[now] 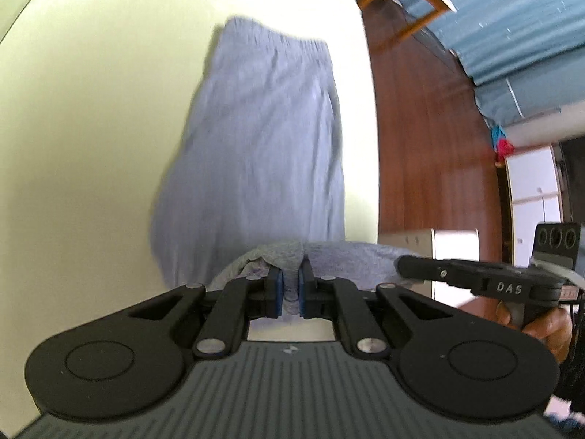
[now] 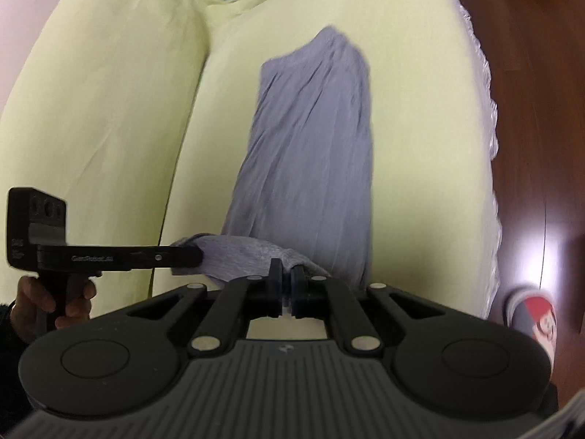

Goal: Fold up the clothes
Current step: 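Lift the held shirt end with both grippers and fold it over the shirt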

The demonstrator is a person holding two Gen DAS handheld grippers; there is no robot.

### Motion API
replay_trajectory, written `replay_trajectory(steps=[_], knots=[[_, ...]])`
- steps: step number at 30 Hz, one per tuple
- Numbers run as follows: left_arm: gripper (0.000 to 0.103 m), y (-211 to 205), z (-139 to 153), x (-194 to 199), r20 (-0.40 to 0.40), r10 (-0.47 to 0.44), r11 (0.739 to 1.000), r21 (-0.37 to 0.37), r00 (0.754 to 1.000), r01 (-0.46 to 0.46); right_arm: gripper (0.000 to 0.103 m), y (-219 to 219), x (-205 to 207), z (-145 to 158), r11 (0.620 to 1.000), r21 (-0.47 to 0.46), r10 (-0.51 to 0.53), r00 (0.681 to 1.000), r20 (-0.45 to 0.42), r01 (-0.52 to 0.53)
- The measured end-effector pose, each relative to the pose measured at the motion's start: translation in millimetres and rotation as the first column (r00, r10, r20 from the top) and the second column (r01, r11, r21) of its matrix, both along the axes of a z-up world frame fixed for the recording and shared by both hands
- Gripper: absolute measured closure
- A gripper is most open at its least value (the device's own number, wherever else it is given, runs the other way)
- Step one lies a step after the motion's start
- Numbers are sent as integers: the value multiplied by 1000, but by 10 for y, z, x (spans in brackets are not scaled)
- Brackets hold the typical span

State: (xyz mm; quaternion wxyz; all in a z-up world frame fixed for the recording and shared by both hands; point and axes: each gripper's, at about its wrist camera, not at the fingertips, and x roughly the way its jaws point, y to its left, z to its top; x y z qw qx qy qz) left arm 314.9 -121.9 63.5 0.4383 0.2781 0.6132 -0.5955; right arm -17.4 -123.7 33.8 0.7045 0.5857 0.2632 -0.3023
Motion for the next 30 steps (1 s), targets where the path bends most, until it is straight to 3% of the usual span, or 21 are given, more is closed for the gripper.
replay_trajectory(steps=[6, 13, 26, 28, 29, 30], knots=[[96, -672, -238, 63, 25, 91, 994, 64, 996, -92, 100, -1017, 112, -344, 991, 135, -29, 999, 33, 25], [96, -1276, -601, 209, 54, 181, 969, 161, 982, -187, 100, -1933, 372, -694, 956, 292, -33, 999, 25, 25], [95, -1768, -800, 276, 63, 222, 950, 212, 973, -230, 99, -2538, 470, -893, 928, 367, -62, 998, -5, 60], [90, -1797, -850, 285, 49, 240, 941, 235, 970, -245, 96, -2582, 456, -931, 920, 385, -78, 997, -15, 77], [84, -1812, -849, 303, 36, 256, 936, 241, 966, -257, 88, -2602, 441, -947, 914, 394, -91, 996, -25, 94], [76, -1827, -835, 326, 22, 271, 932, 243, 962, -269, 65, -2614, 409, -945, 911, 396, -112, 993, -26, 114]])
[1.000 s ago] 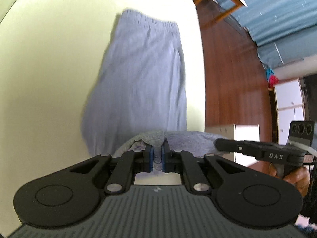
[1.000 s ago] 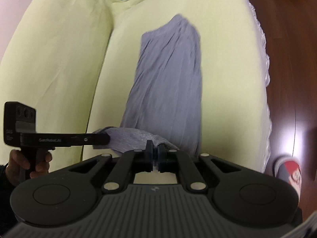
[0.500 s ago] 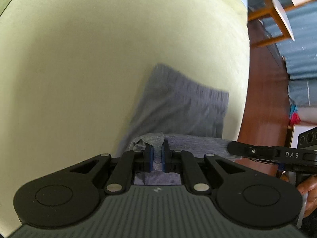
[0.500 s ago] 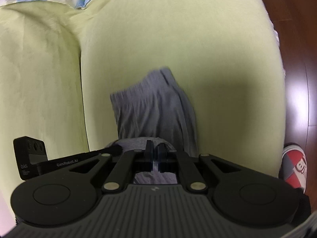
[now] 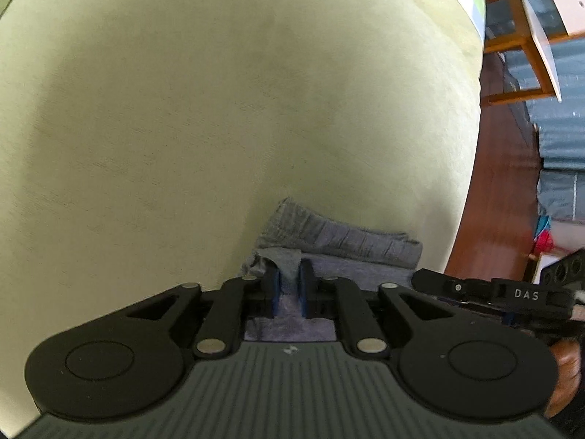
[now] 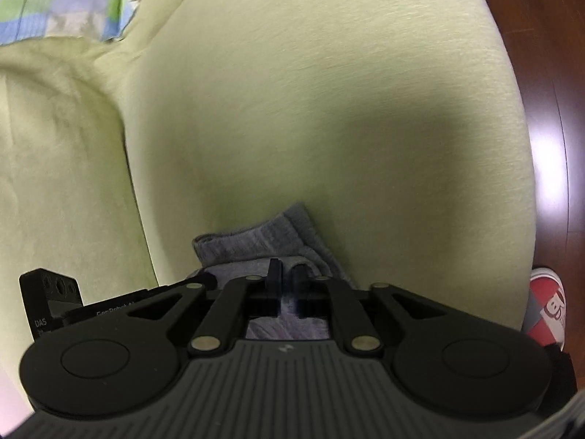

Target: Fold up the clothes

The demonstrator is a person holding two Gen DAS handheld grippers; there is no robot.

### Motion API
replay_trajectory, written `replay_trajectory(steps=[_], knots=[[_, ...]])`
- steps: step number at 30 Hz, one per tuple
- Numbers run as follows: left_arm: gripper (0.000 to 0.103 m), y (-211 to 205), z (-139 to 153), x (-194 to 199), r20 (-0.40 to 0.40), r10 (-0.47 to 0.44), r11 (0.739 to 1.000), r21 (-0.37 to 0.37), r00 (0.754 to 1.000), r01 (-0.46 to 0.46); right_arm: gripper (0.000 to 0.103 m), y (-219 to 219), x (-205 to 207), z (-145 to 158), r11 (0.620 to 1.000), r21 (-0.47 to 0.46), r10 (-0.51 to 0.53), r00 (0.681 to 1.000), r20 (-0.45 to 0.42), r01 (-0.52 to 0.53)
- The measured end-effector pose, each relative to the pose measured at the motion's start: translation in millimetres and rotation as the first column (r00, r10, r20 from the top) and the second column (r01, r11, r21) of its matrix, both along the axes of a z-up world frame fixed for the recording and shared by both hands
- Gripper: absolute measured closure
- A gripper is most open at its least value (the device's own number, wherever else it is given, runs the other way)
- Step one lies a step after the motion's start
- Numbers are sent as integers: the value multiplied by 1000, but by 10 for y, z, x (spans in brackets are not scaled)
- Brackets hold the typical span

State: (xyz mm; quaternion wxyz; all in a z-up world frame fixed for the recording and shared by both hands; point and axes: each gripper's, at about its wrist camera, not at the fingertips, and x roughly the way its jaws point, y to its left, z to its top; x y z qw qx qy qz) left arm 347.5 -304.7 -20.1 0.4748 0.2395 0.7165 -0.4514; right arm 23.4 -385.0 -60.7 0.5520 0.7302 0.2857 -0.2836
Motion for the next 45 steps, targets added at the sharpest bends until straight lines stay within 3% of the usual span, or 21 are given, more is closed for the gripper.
replay_trajectory(steps=[2, 6, 9, 10, 12, 13, 15, 18, 21, 22, 26, 29, 31, 34, 36, 37, 41, 43, 45], knots=[[68, -29, 22, 42, -23, 29, 1000, -5, 999, -30, 55, -35, -104, 21, 998, 6, -62, 998, 10, 62], [68, -73, 122, 169, -39, 101, 993, -63, 994, -103, 53, -89, -233, 150, 991, -52, -122, 992, 43, 124], [68, -49, 154, 180, 0, 119, 989, -91, 993, -118, 60, -61, -163, 294, 984, -179, -12, 997, 75, 25], [68, -3, 151, 157, 12, 124, 988, -95, 992, -123, 62, -12, -88, 342, 971, -235, 69, 995, 73, -50], [68, 113, 147, 101, 20, 134, 987, -95, 991, -132, 89, 184, 133, 463, 880, -383, 316, 948, 30, -281], [68, 216, 152, 55, 29, 140, 986, -96, 990, -137, 96, 315, 247, 491, 808, -440, 428, 903, -17, -392], [68, 358, 194, -9, 49, 145, 985, -106, 988, -140, 102, 585, 477, 454, 628, -505, 614, 776, -145, -592], [67, 646, 254, -91, 51, 191, 974, -131, 980, -183, 102, 732, 604, 358, 509, -513, 705, 677, -212, -691], [67, 894, 228, -117, 25, 254, 959, -138, 967, -248, 102, 728, 661, 269, 444, -516, 714, 637, -290, -732], [67, 963, 226, -122, 28, 272, 954, -137, 962, -265, 102, 676, 650, 286, 447, -532, 696, 653, -299, -719], [67, 1065, 292, -48, 48, 299, 948, -126, 953, -291, 102, 369, 512, 423, 529, -598, 558, 778, -289, -602], [67, 1137, 368, -45, 79, 293, 950, -139, 953, -281, 101, 212, 382, 538, 579, -626, 475, 840, -262, -522], [66, 1235, 410, -63, 74, 304, 945, -148, 950, -291, 100, 229, 392, 581, 586, -627, 521, 831, -195, -514], [66, 1326, 400, -96, 85, 318, 942, -139, 944, -305, 100, 505, 649, 504, 498, -616, 686, 712, -150, -610], [66, 1441, 440, -93, 123, 267, 957, -147, 956, -249, 98, 639, 802, 433, 456, -608, 706, 680, -198, -650], [66, 1506, 468, -88, 143, 236, 965, -152, 961, -215, 97, 694, 867, 390, 456, -601, 691, 686, -227, -657], [66, 1739, 523, -152, 231, -9, 985, -163, 973, 47, 79, 882, 562, 457, 565, -630, 565, 806, -176, -533], [66, 1865, 512, -217, 234, -161, 965, -166, 959, 203, 79, 1003, 425, 472, 584, -632, 546, 822, -159, -510], [66, 1957, 500, -257, 215, -243, 942, -182, 946, 283, 79, 1269, 241, 452, 599, -608, 543, 822, -170, -521]])
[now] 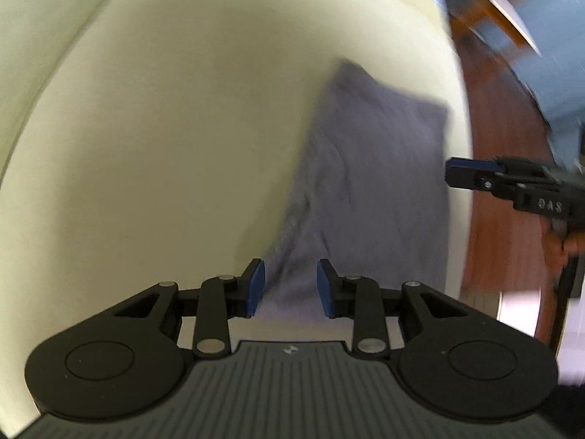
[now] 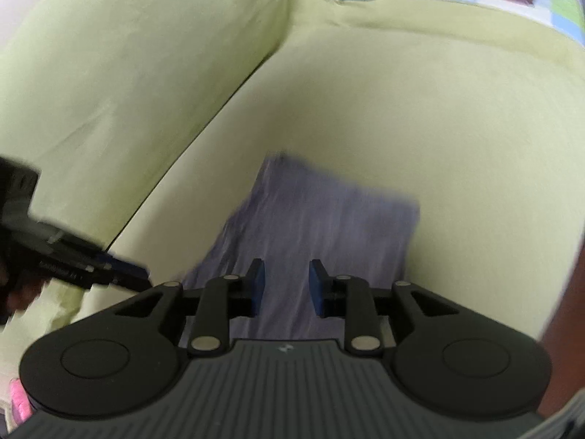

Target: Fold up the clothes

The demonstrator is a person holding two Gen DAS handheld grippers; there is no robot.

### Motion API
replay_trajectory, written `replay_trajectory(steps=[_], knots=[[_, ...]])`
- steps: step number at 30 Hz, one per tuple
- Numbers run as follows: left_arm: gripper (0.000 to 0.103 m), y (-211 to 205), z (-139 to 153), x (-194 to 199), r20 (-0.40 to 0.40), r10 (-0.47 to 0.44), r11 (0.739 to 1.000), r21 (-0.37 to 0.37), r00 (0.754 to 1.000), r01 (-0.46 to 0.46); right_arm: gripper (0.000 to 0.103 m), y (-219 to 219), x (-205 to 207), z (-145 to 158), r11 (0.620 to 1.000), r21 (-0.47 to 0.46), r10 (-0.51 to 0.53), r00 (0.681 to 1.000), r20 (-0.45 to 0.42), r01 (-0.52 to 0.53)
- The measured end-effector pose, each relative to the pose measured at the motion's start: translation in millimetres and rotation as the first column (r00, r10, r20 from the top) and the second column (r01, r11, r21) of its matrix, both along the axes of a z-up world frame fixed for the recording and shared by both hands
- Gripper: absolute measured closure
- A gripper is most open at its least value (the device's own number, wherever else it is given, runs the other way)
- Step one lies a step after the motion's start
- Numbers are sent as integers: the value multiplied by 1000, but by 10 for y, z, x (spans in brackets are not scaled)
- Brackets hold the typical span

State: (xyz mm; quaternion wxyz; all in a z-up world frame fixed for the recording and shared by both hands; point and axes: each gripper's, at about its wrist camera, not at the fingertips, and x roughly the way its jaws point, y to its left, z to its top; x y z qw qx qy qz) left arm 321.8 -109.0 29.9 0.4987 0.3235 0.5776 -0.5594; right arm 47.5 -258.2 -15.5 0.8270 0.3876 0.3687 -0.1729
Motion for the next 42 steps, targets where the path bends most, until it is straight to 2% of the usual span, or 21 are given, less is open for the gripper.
replay_trajectory(steps=[5, 12, 17, 18, 21, 24, 28, 30, 34, 42], knots=[[66, 11, -106, -61, -22, -127, 992, -21, 992, 126, 79, 471, -227, -78, 997, 46, -64, 995, -80, 67], [66, 35, -305, -48, -2, -223, 975, -1, 975, 223, 75, 856, -317, -126, 979, 33, -195, 976, -102, 199], [66, 140, -239, -191, 13, -348, 936, -45, 937, 349, 74, 1020, -404, -141, 966, 29, -253, 961, -109, 257], [66, 145, -186, -185, 19, -351, 934, -67, 936, 351, 73, 1038, -409, -140, 964, 28, -259, 960, -108, 263], [66, 97, -63, -89, 29, -296, 946, -129, 955, 297, 72, 1054, -389, -150, 962, 21, -270, 957, -105, 273], [66, 8, -118, -65, 53, -280, 952, -115, 959, 284, 71, 1023, -362, -172, 958, 19, -282, 955, -96, 285], [66, 4, -244, -184, 69, -332, 938, -86, 941, 337, 71, 1010, -332, -186, 959, 5, -283, 956, -81, 285], [66, 60, -309, -237, 118, -347, 932, -72, 931, 356, 71, 1036, -319, -198, 959, -11, -284, 955, -83, 284], [66, 116, -373, -227, 126, -328, 939, -61, 936, 337, 71, 1114, -270, -168, 961, -67, -271, 960, -65, 267], [66, 131, -399, -215, 133, -297, 950, -54, 946, 306, 70, 1019, -253, -319, 908, 22, -418, 908, -12, 418]])
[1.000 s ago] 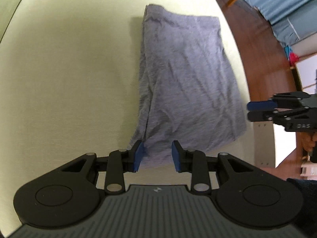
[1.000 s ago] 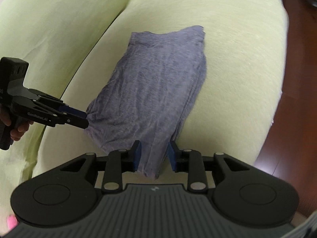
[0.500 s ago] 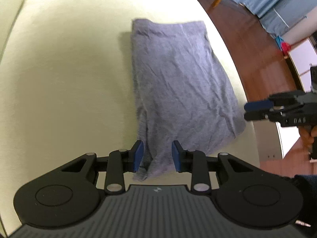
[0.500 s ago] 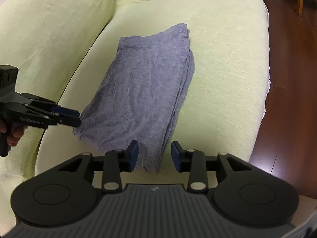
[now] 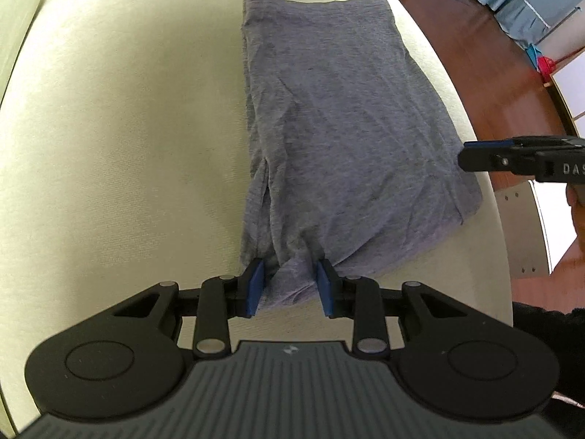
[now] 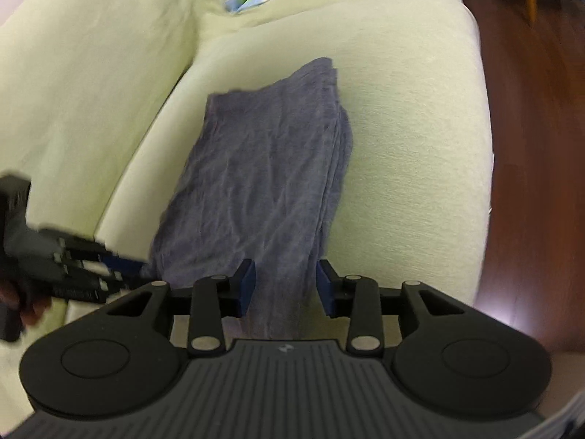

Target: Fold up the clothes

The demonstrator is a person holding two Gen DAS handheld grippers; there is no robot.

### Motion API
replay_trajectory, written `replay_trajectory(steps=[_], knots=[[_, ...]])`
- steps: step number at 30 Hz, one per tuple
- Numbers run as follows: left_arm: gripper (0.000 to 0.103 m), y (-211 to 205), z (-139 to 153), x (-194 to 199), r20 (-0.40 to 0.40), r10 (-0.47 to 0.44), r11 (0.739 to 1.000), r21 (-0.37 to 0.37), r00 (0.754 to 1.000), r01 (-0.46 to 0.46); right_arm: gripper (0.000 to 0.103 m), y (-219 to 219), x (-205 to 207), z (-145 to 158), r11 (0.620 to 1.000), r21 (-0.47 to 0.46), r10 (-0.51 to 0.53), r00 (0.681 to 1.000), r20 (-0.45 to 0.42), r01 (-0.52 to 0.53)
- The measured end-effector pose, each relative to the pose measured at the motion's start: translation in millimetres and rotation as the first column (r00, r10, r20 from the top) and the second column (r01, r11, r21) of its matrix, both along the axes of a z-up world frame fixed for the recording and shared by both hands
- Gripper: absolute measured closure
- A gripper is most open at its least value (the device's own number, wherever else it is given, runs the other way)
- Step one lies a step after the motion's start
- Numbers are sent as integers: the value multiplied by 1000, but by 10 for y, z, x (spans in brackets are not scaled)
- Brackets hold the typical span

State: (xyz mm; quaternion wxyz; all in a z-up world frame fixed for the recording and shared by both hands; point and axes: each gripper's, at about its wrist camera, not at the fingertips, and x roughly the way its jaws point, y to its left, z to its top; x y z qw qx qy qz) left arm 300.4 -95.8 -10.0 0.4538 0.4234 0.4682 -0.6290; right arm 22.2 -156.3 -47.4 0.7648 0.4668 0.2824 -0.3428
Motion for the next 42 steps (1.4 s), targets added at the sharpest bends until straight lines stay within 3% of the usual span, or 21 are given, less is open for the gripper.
replay_trajectory(steps=[3, 8, 19, 20, 21, 22, 32, 35, 38, 42], knots=[[66, 2, 3, -5, 3, 4, 1000, 4, 1000, -4, 70, 56, 81, -5, 999, 11, 53, 998, 27, -53], [66, 9, 24, 4, 10, -3, 1000, 25, 1000, 3, 69, 209, 143, 4, 990, -15, 143, 990, -11, -143], [66, 9, 34, 44, 21, 16, 999, 49, 1000, -17, 70, 175, -83, -170, 996, 69, 51, 995, 81, -57], [66, 10, 36, 49, 21, 17, 999, 49, 1000, -18, 77, 174, -63, -189, 995, 75, 56, 995, 85, -62], [66, 11, 39, 53, 21, 17, 999, 50, 1000, -18, 91, 176, -41, -201, 995, 74, 62, 995, 82, -68], [66, 14, 43, 55, 22, 16, 999, 51, 1000, -17, 97, 178, -24, -205, 995, 71, 71, 995, 75, -76], [69, 209, 57, 105, 26, 25, 998, 58, 999, -26, 101, 268, -74, -305, 981, 102, 164, 986, 28, -166], [69, 269, 54, 145, 24, 44, 997, 59, 999, -45, 97, 189, -65, -288, 979, 107, 172, 984, 39, -175], [69, 313, 87, 180, 16, 69, 997, 46, 998, -69, 70, 35, -70, -167, 984, 78, 160, 987, 23, -162], [69, 315, 174, 231, -15, 101, 994, 37, 995, -100, 69, -196, -130, -45, 992, 25, 121, 992, -26, -120]])
